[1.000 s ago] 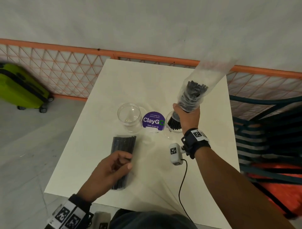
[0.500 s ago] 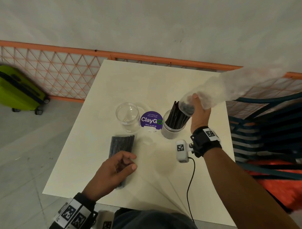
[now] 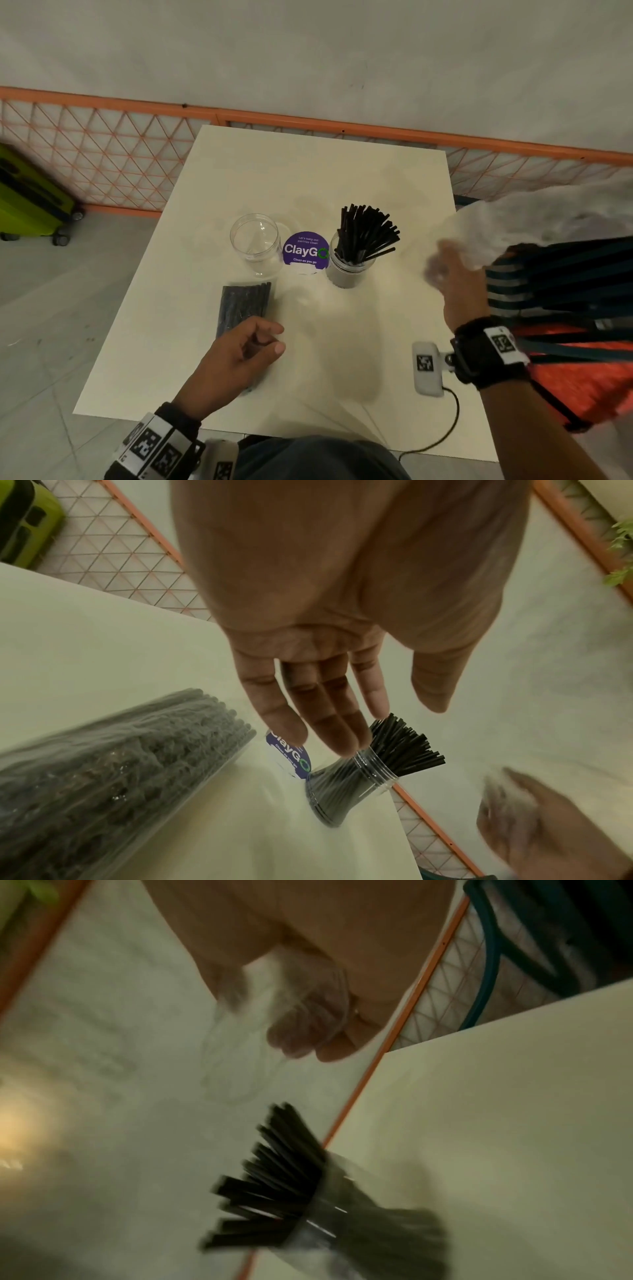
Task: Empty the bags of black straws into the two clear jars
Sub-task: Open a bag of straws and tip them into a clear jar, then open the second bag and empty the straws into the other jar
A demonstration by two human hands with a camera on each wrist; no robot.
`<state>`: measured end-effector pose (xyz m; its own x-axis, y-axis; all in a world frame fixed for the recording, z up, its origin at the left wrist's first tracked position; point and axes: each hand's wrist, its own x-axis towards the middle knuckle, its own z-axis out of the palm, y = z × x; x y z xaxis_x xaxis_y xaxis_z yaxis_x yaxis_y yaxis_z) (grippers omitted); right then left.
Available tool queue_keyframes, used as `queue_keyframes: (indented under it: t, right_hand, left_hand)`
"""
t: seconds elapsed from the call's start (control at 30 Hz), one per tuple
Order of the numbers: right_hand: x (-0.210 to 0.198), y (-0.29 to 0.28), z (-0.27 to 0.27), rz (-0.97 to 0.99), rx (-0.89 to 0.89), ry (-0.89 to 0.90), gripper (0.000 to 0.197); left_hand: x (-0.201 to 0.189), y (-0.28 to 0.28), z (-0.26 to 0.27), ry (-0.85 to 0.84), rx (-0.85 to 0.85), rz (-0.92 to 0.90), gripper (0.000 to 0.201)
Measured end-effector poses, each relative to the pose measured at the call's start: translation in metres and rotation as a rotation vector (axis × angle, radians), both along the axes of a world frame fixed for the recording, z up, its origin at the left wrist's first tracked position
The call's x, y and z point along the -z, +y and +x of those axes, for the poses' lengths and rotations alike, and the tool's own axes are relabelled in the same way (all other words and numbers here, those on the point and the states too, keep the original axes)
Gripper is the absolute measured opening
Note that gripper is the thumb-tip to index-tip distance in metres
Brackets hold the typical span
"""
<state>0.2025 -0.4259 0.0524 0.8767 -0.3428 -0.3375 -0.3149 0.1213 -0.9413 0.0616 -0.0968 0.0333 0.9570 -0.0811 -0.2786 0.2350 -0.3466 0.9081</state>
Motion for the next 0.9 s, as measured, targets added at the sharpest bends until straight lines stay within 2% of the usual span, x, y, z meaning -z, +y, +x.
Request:
queue_keyframes:
  t: [0.03, 0.1, 0.2, 0.27, 0.33, 0.4, 0.5, 0.6, 0.67, 0.77, 0.83, 0.9]
  right_hand:
    - [0.011, -0.003, -0.011, -0.061, -0.105, 0.109, 0.013]
    - [0.036, -0.007, -0.037, -0.154, -0.287, 0.341, 0.016]
    - [0.077, -0.009, -0.069, -0.292, -0.466, 0.585, 0.032]
    - [0.097, -0.008, -0.082, -0.38, -0.581, 0.668, 0.046]
    - [0.108, -0.007, -0.09, -0.492, -0.664, 0.691, 0.058]
    - [0.107, -0.006, -0.094, -0.623, -0.666, 0.642, 0.066]
    - [0.105, -0.007, -0.096, -0.602, -0.562, 0.627, 0.07]
    - [0.104, -0.011, -0.096, -0.665, -0.591, 0.638, 0.1]
    - [0.107, -0.015, -0.095, -0.732, -0.606, 0.653, 0.111]
    - [0.096, -0.014, -0.099, -0.858, -0.503, 0.553, 0.095]
    - [0.087, -0.009, -0.104, -0.94, -0.422, 0.362, 0.071]
    - [0.076, 0.001, -0.109, -0.935, -0.423, 0.172, 0.045]
  left_hand:
    - [0.001, 0.0, 0.0, -0.004, 0.003, 0.003, 0.038]
    - [0.002, 0.001, 0.0, -0.015, 0.009, 0.006, 0.038]
    - [0.003, 0.003, -0.001, -0.029, 0.016, 0.029, 0.045]
    - [0.005, 0.005, -0.001, -0.02, 0.028, 0.062, 0.037]
    - [0.006, 0.008, -0.002, -0.004, 0.037, 0.098, 0.027]
    - [0.009, 0.013, -0.004, 0.008, 0.048, 0.136, 0.024]
    - [0.013, 0.021, -0.007, 0.016, 0.059, 0.208, 0.021]
    - [0.019, 0.029, -0.012, 0.05, 0.044, 0.244, 0.017]
    - [0.023, 0.033, -0.014, 0.085, 0.031, 0.261, 0.018]
    - [0.035, 0.038, -0.018, 0.121, -0.067, 0.322, 0.019]
    - [0.045, 0.046, -0.02, 0.167, -0.162, 0.438, 0.025]
    - [0.056, 0.056, -0.022, 0.265, -0.223, 0.544, 0.041]
